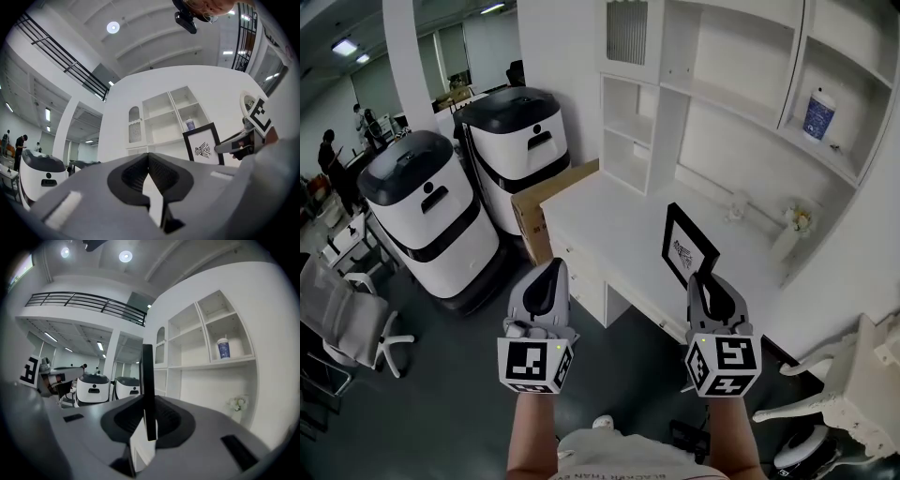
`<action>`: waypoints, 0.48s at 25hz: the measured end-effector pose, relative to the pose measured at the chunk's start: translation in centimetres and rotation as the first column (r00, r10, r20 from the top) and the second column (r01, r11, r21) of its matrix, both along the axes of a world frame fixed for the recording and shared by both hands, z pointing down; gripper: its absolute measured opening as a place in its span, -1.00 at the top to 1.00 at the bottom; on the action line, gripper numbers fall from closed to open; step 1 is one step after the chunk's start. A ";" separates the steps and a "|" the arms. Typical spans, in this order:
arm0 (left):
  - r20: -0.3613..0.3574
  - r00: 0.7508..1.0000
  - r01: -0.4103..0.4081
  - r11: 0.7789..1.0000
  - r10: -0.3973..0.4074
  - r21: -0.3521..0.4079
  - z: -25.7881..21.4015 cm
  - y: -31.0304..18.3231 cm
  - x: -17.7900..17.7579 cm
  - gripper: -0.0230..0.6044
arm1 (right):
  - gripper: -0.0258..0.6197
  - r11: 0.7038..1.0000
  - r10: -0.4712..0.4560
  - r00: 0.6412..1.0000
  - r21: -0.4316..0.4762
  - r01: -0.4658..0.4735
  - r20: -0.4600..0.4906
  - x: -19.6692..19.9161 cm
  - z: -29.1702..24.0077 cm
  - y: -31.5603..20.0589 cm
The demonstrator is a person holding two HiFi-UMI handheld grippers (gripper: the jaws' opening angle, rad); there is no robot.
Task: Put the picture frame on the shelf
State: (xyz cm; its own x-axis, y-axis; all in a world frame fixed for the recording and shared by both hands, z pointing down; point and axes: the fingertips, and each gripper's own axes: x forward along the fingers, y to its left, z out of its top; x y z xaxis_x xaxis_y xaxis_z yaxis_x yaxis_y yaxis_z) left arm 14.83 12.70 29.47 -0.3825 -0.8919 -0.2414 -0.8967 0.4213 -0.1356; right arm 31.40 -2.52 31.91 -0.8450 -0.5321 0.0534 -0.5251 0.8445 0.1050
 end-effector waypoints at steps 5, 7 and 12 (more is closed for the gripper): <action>-0.012 1.000 -0.012 1.000 0.012 -0.007 0.7 -0.4 -4.4 0.90 | 0.69 1.000 0.006 1.000 -0.008 -0.006 -0.014 -4.6 0.6 -0.3; -0.026 1.000 -0.015 1.000 0.015 0.001 0.8 -0.4 -6.0 0.90 | 0.69 1.000 0.002 1.000 -0.008 -0.002 -0.029 -6.2 0.8 -0.2; -0.045 0.999 -0.005 1.000 0.006 0.017 1.0 -0.8 -8.8 0.90 | 0.69 1.000 -0.015 0.999 -0.006 0.015 -0.051 -9.2 1.3 -0.6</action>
State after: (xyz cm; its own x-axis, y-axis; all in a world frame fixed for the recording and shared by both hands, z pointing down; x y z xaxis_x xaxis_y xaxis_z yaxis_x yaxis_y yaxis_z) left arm 6.01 11.90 30.47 -0.3884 -0.8899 -0.2393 -0.9041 0.4182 -0.0875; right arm 22.20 -3.09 33.17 -0.8492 -0.5186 0.0996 -0.5062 0.8531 0.1264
